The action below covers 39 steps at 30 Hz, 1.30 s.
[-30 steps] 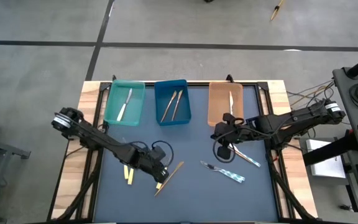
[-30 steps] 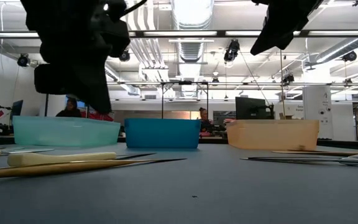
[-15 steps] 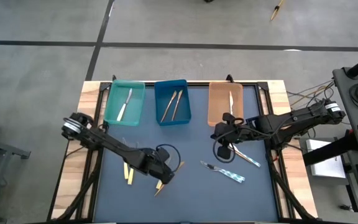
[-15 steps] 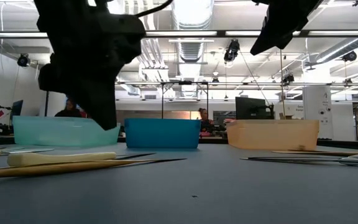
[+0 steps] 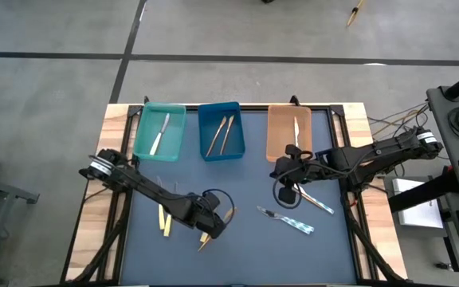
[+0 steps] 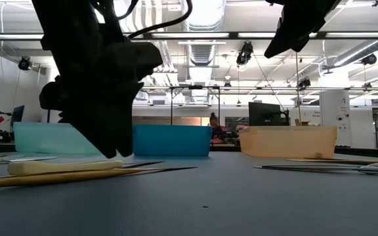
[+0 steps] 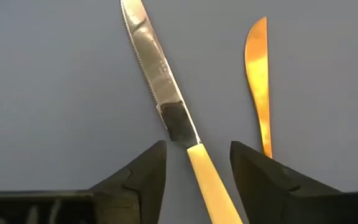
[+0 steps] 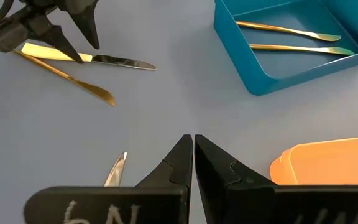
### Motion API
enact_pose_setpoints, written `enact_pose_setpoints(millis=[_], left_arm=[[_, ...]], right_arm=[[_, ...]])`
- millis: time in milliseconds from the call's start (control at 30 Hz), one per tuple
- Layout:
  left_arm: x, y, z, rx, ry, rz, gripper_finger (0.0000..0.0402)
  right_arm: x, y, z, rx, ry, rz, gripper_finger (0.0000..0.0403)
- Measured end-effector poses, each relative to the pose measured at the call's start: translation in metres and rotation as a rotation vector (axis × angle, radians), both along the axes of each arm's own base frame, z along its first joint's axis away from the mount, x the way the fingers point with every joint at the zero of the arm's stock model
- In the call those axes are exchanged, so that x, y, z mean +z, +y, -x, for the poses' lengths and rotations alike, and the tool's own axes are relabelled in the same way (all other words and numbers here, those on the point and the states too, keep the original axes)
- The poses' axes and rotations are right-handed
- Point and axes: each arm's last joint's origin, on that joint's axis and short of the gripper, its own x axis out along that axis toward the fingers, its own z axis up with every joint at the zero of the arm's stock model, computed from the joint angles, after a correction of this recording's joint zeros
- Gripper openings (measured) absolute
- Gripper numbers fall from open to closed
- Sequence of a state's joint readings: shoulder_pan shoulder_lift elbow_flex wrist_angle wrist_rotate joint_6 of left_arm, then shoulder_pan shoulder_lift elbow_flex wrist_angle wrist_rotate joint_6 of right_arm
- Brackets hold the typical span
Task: Sort silverware by color (type)
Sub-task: Put the yellow knife into the green bin
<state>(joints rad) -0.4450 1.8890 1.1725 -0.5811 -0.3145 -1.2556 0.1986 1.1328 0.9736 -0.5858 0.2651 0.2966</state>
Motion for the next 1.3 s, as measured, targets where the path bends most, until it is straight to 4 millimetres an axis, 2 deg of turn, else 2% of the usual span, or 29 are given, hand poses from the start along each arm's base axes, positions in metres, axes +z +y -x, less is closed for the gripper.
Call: enact_pose_setpoints(millis=[167, 400, 533, 933, 1100, 1300], left_arm=[[-0.009, -0.001, -0.002, -0.001, 0.022, -0.013, 0.0176], [-0.022, -0.002, -0.003, -0.004, 0.060, -0.046, 0.0160], [-0.024, -0.001, -0.002, -0.003, 0.073, -0.053, 0.0134], [-0.025, -0.001, -0.001, -0.005, 0.084, -0.064, 0.0016], [-0.023, 0.000, 0.000, -0.016, 0.091, -0.070, 0.0015], [-0.009, 0.006, 0.006, -0.052, 0.096, -0.097, 0.0015]], right_arm=[[0.000, 0.000, 0.000, 0.000, 0.000, 0.000, 0.0009], [0.000, 0.000, 0.000, 0.000, 0.000, 0.000, 0.0009], [0.000, 0.000, 0.000, 0.000, 0.001, 0.001, 0.0009], [-0.002, -0.001, 0.000, -0.022, 0.001, 0.025, 0.0009], [-0.012, -0.002, 0.000, -0.034, -0.004, 0.037, 0.0009], [-0.023, -0.002, 0.001, -0.035, -0.009, 0.035, 0.0009]])
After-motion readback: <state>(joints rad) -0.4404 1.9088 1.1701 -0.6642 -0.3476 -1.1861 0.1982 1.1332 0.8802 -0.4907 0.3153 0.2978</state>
